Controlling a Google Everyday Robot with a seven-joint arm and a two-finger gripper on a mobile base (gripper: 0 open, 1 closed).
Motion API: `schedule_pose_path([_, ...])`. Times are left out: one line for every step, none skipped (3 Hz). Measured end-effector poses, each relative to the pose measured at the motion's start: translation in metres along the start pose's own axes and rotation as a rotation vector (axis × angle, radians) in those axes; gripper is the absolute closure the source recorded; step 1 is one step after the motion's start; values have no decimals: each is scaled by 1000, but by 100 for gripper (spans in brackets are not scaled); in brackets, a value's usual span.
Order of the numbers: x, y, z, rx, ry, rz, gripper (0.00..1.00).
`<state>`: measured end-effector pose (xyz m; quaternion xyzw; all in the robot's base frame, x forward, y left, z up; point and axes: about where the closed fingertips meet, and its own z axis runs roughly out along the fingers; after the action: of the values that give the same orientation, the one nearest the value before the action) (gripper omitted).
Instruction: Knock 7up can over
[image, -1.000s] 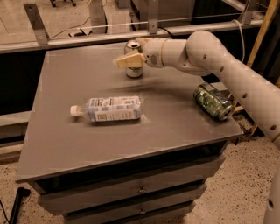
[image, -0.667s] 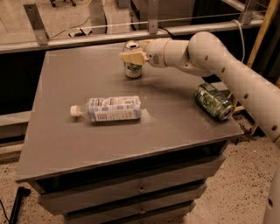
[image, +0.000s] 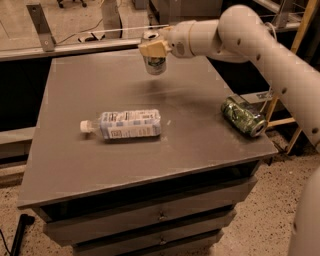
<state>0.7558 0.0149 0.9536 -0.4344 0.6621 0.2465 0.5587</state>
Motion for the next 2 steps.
schedule_pose_path([-35,-12,0,-19,125,-130,100])
schedule_pose_path([-67,-17,21,-39,269,-307,100])
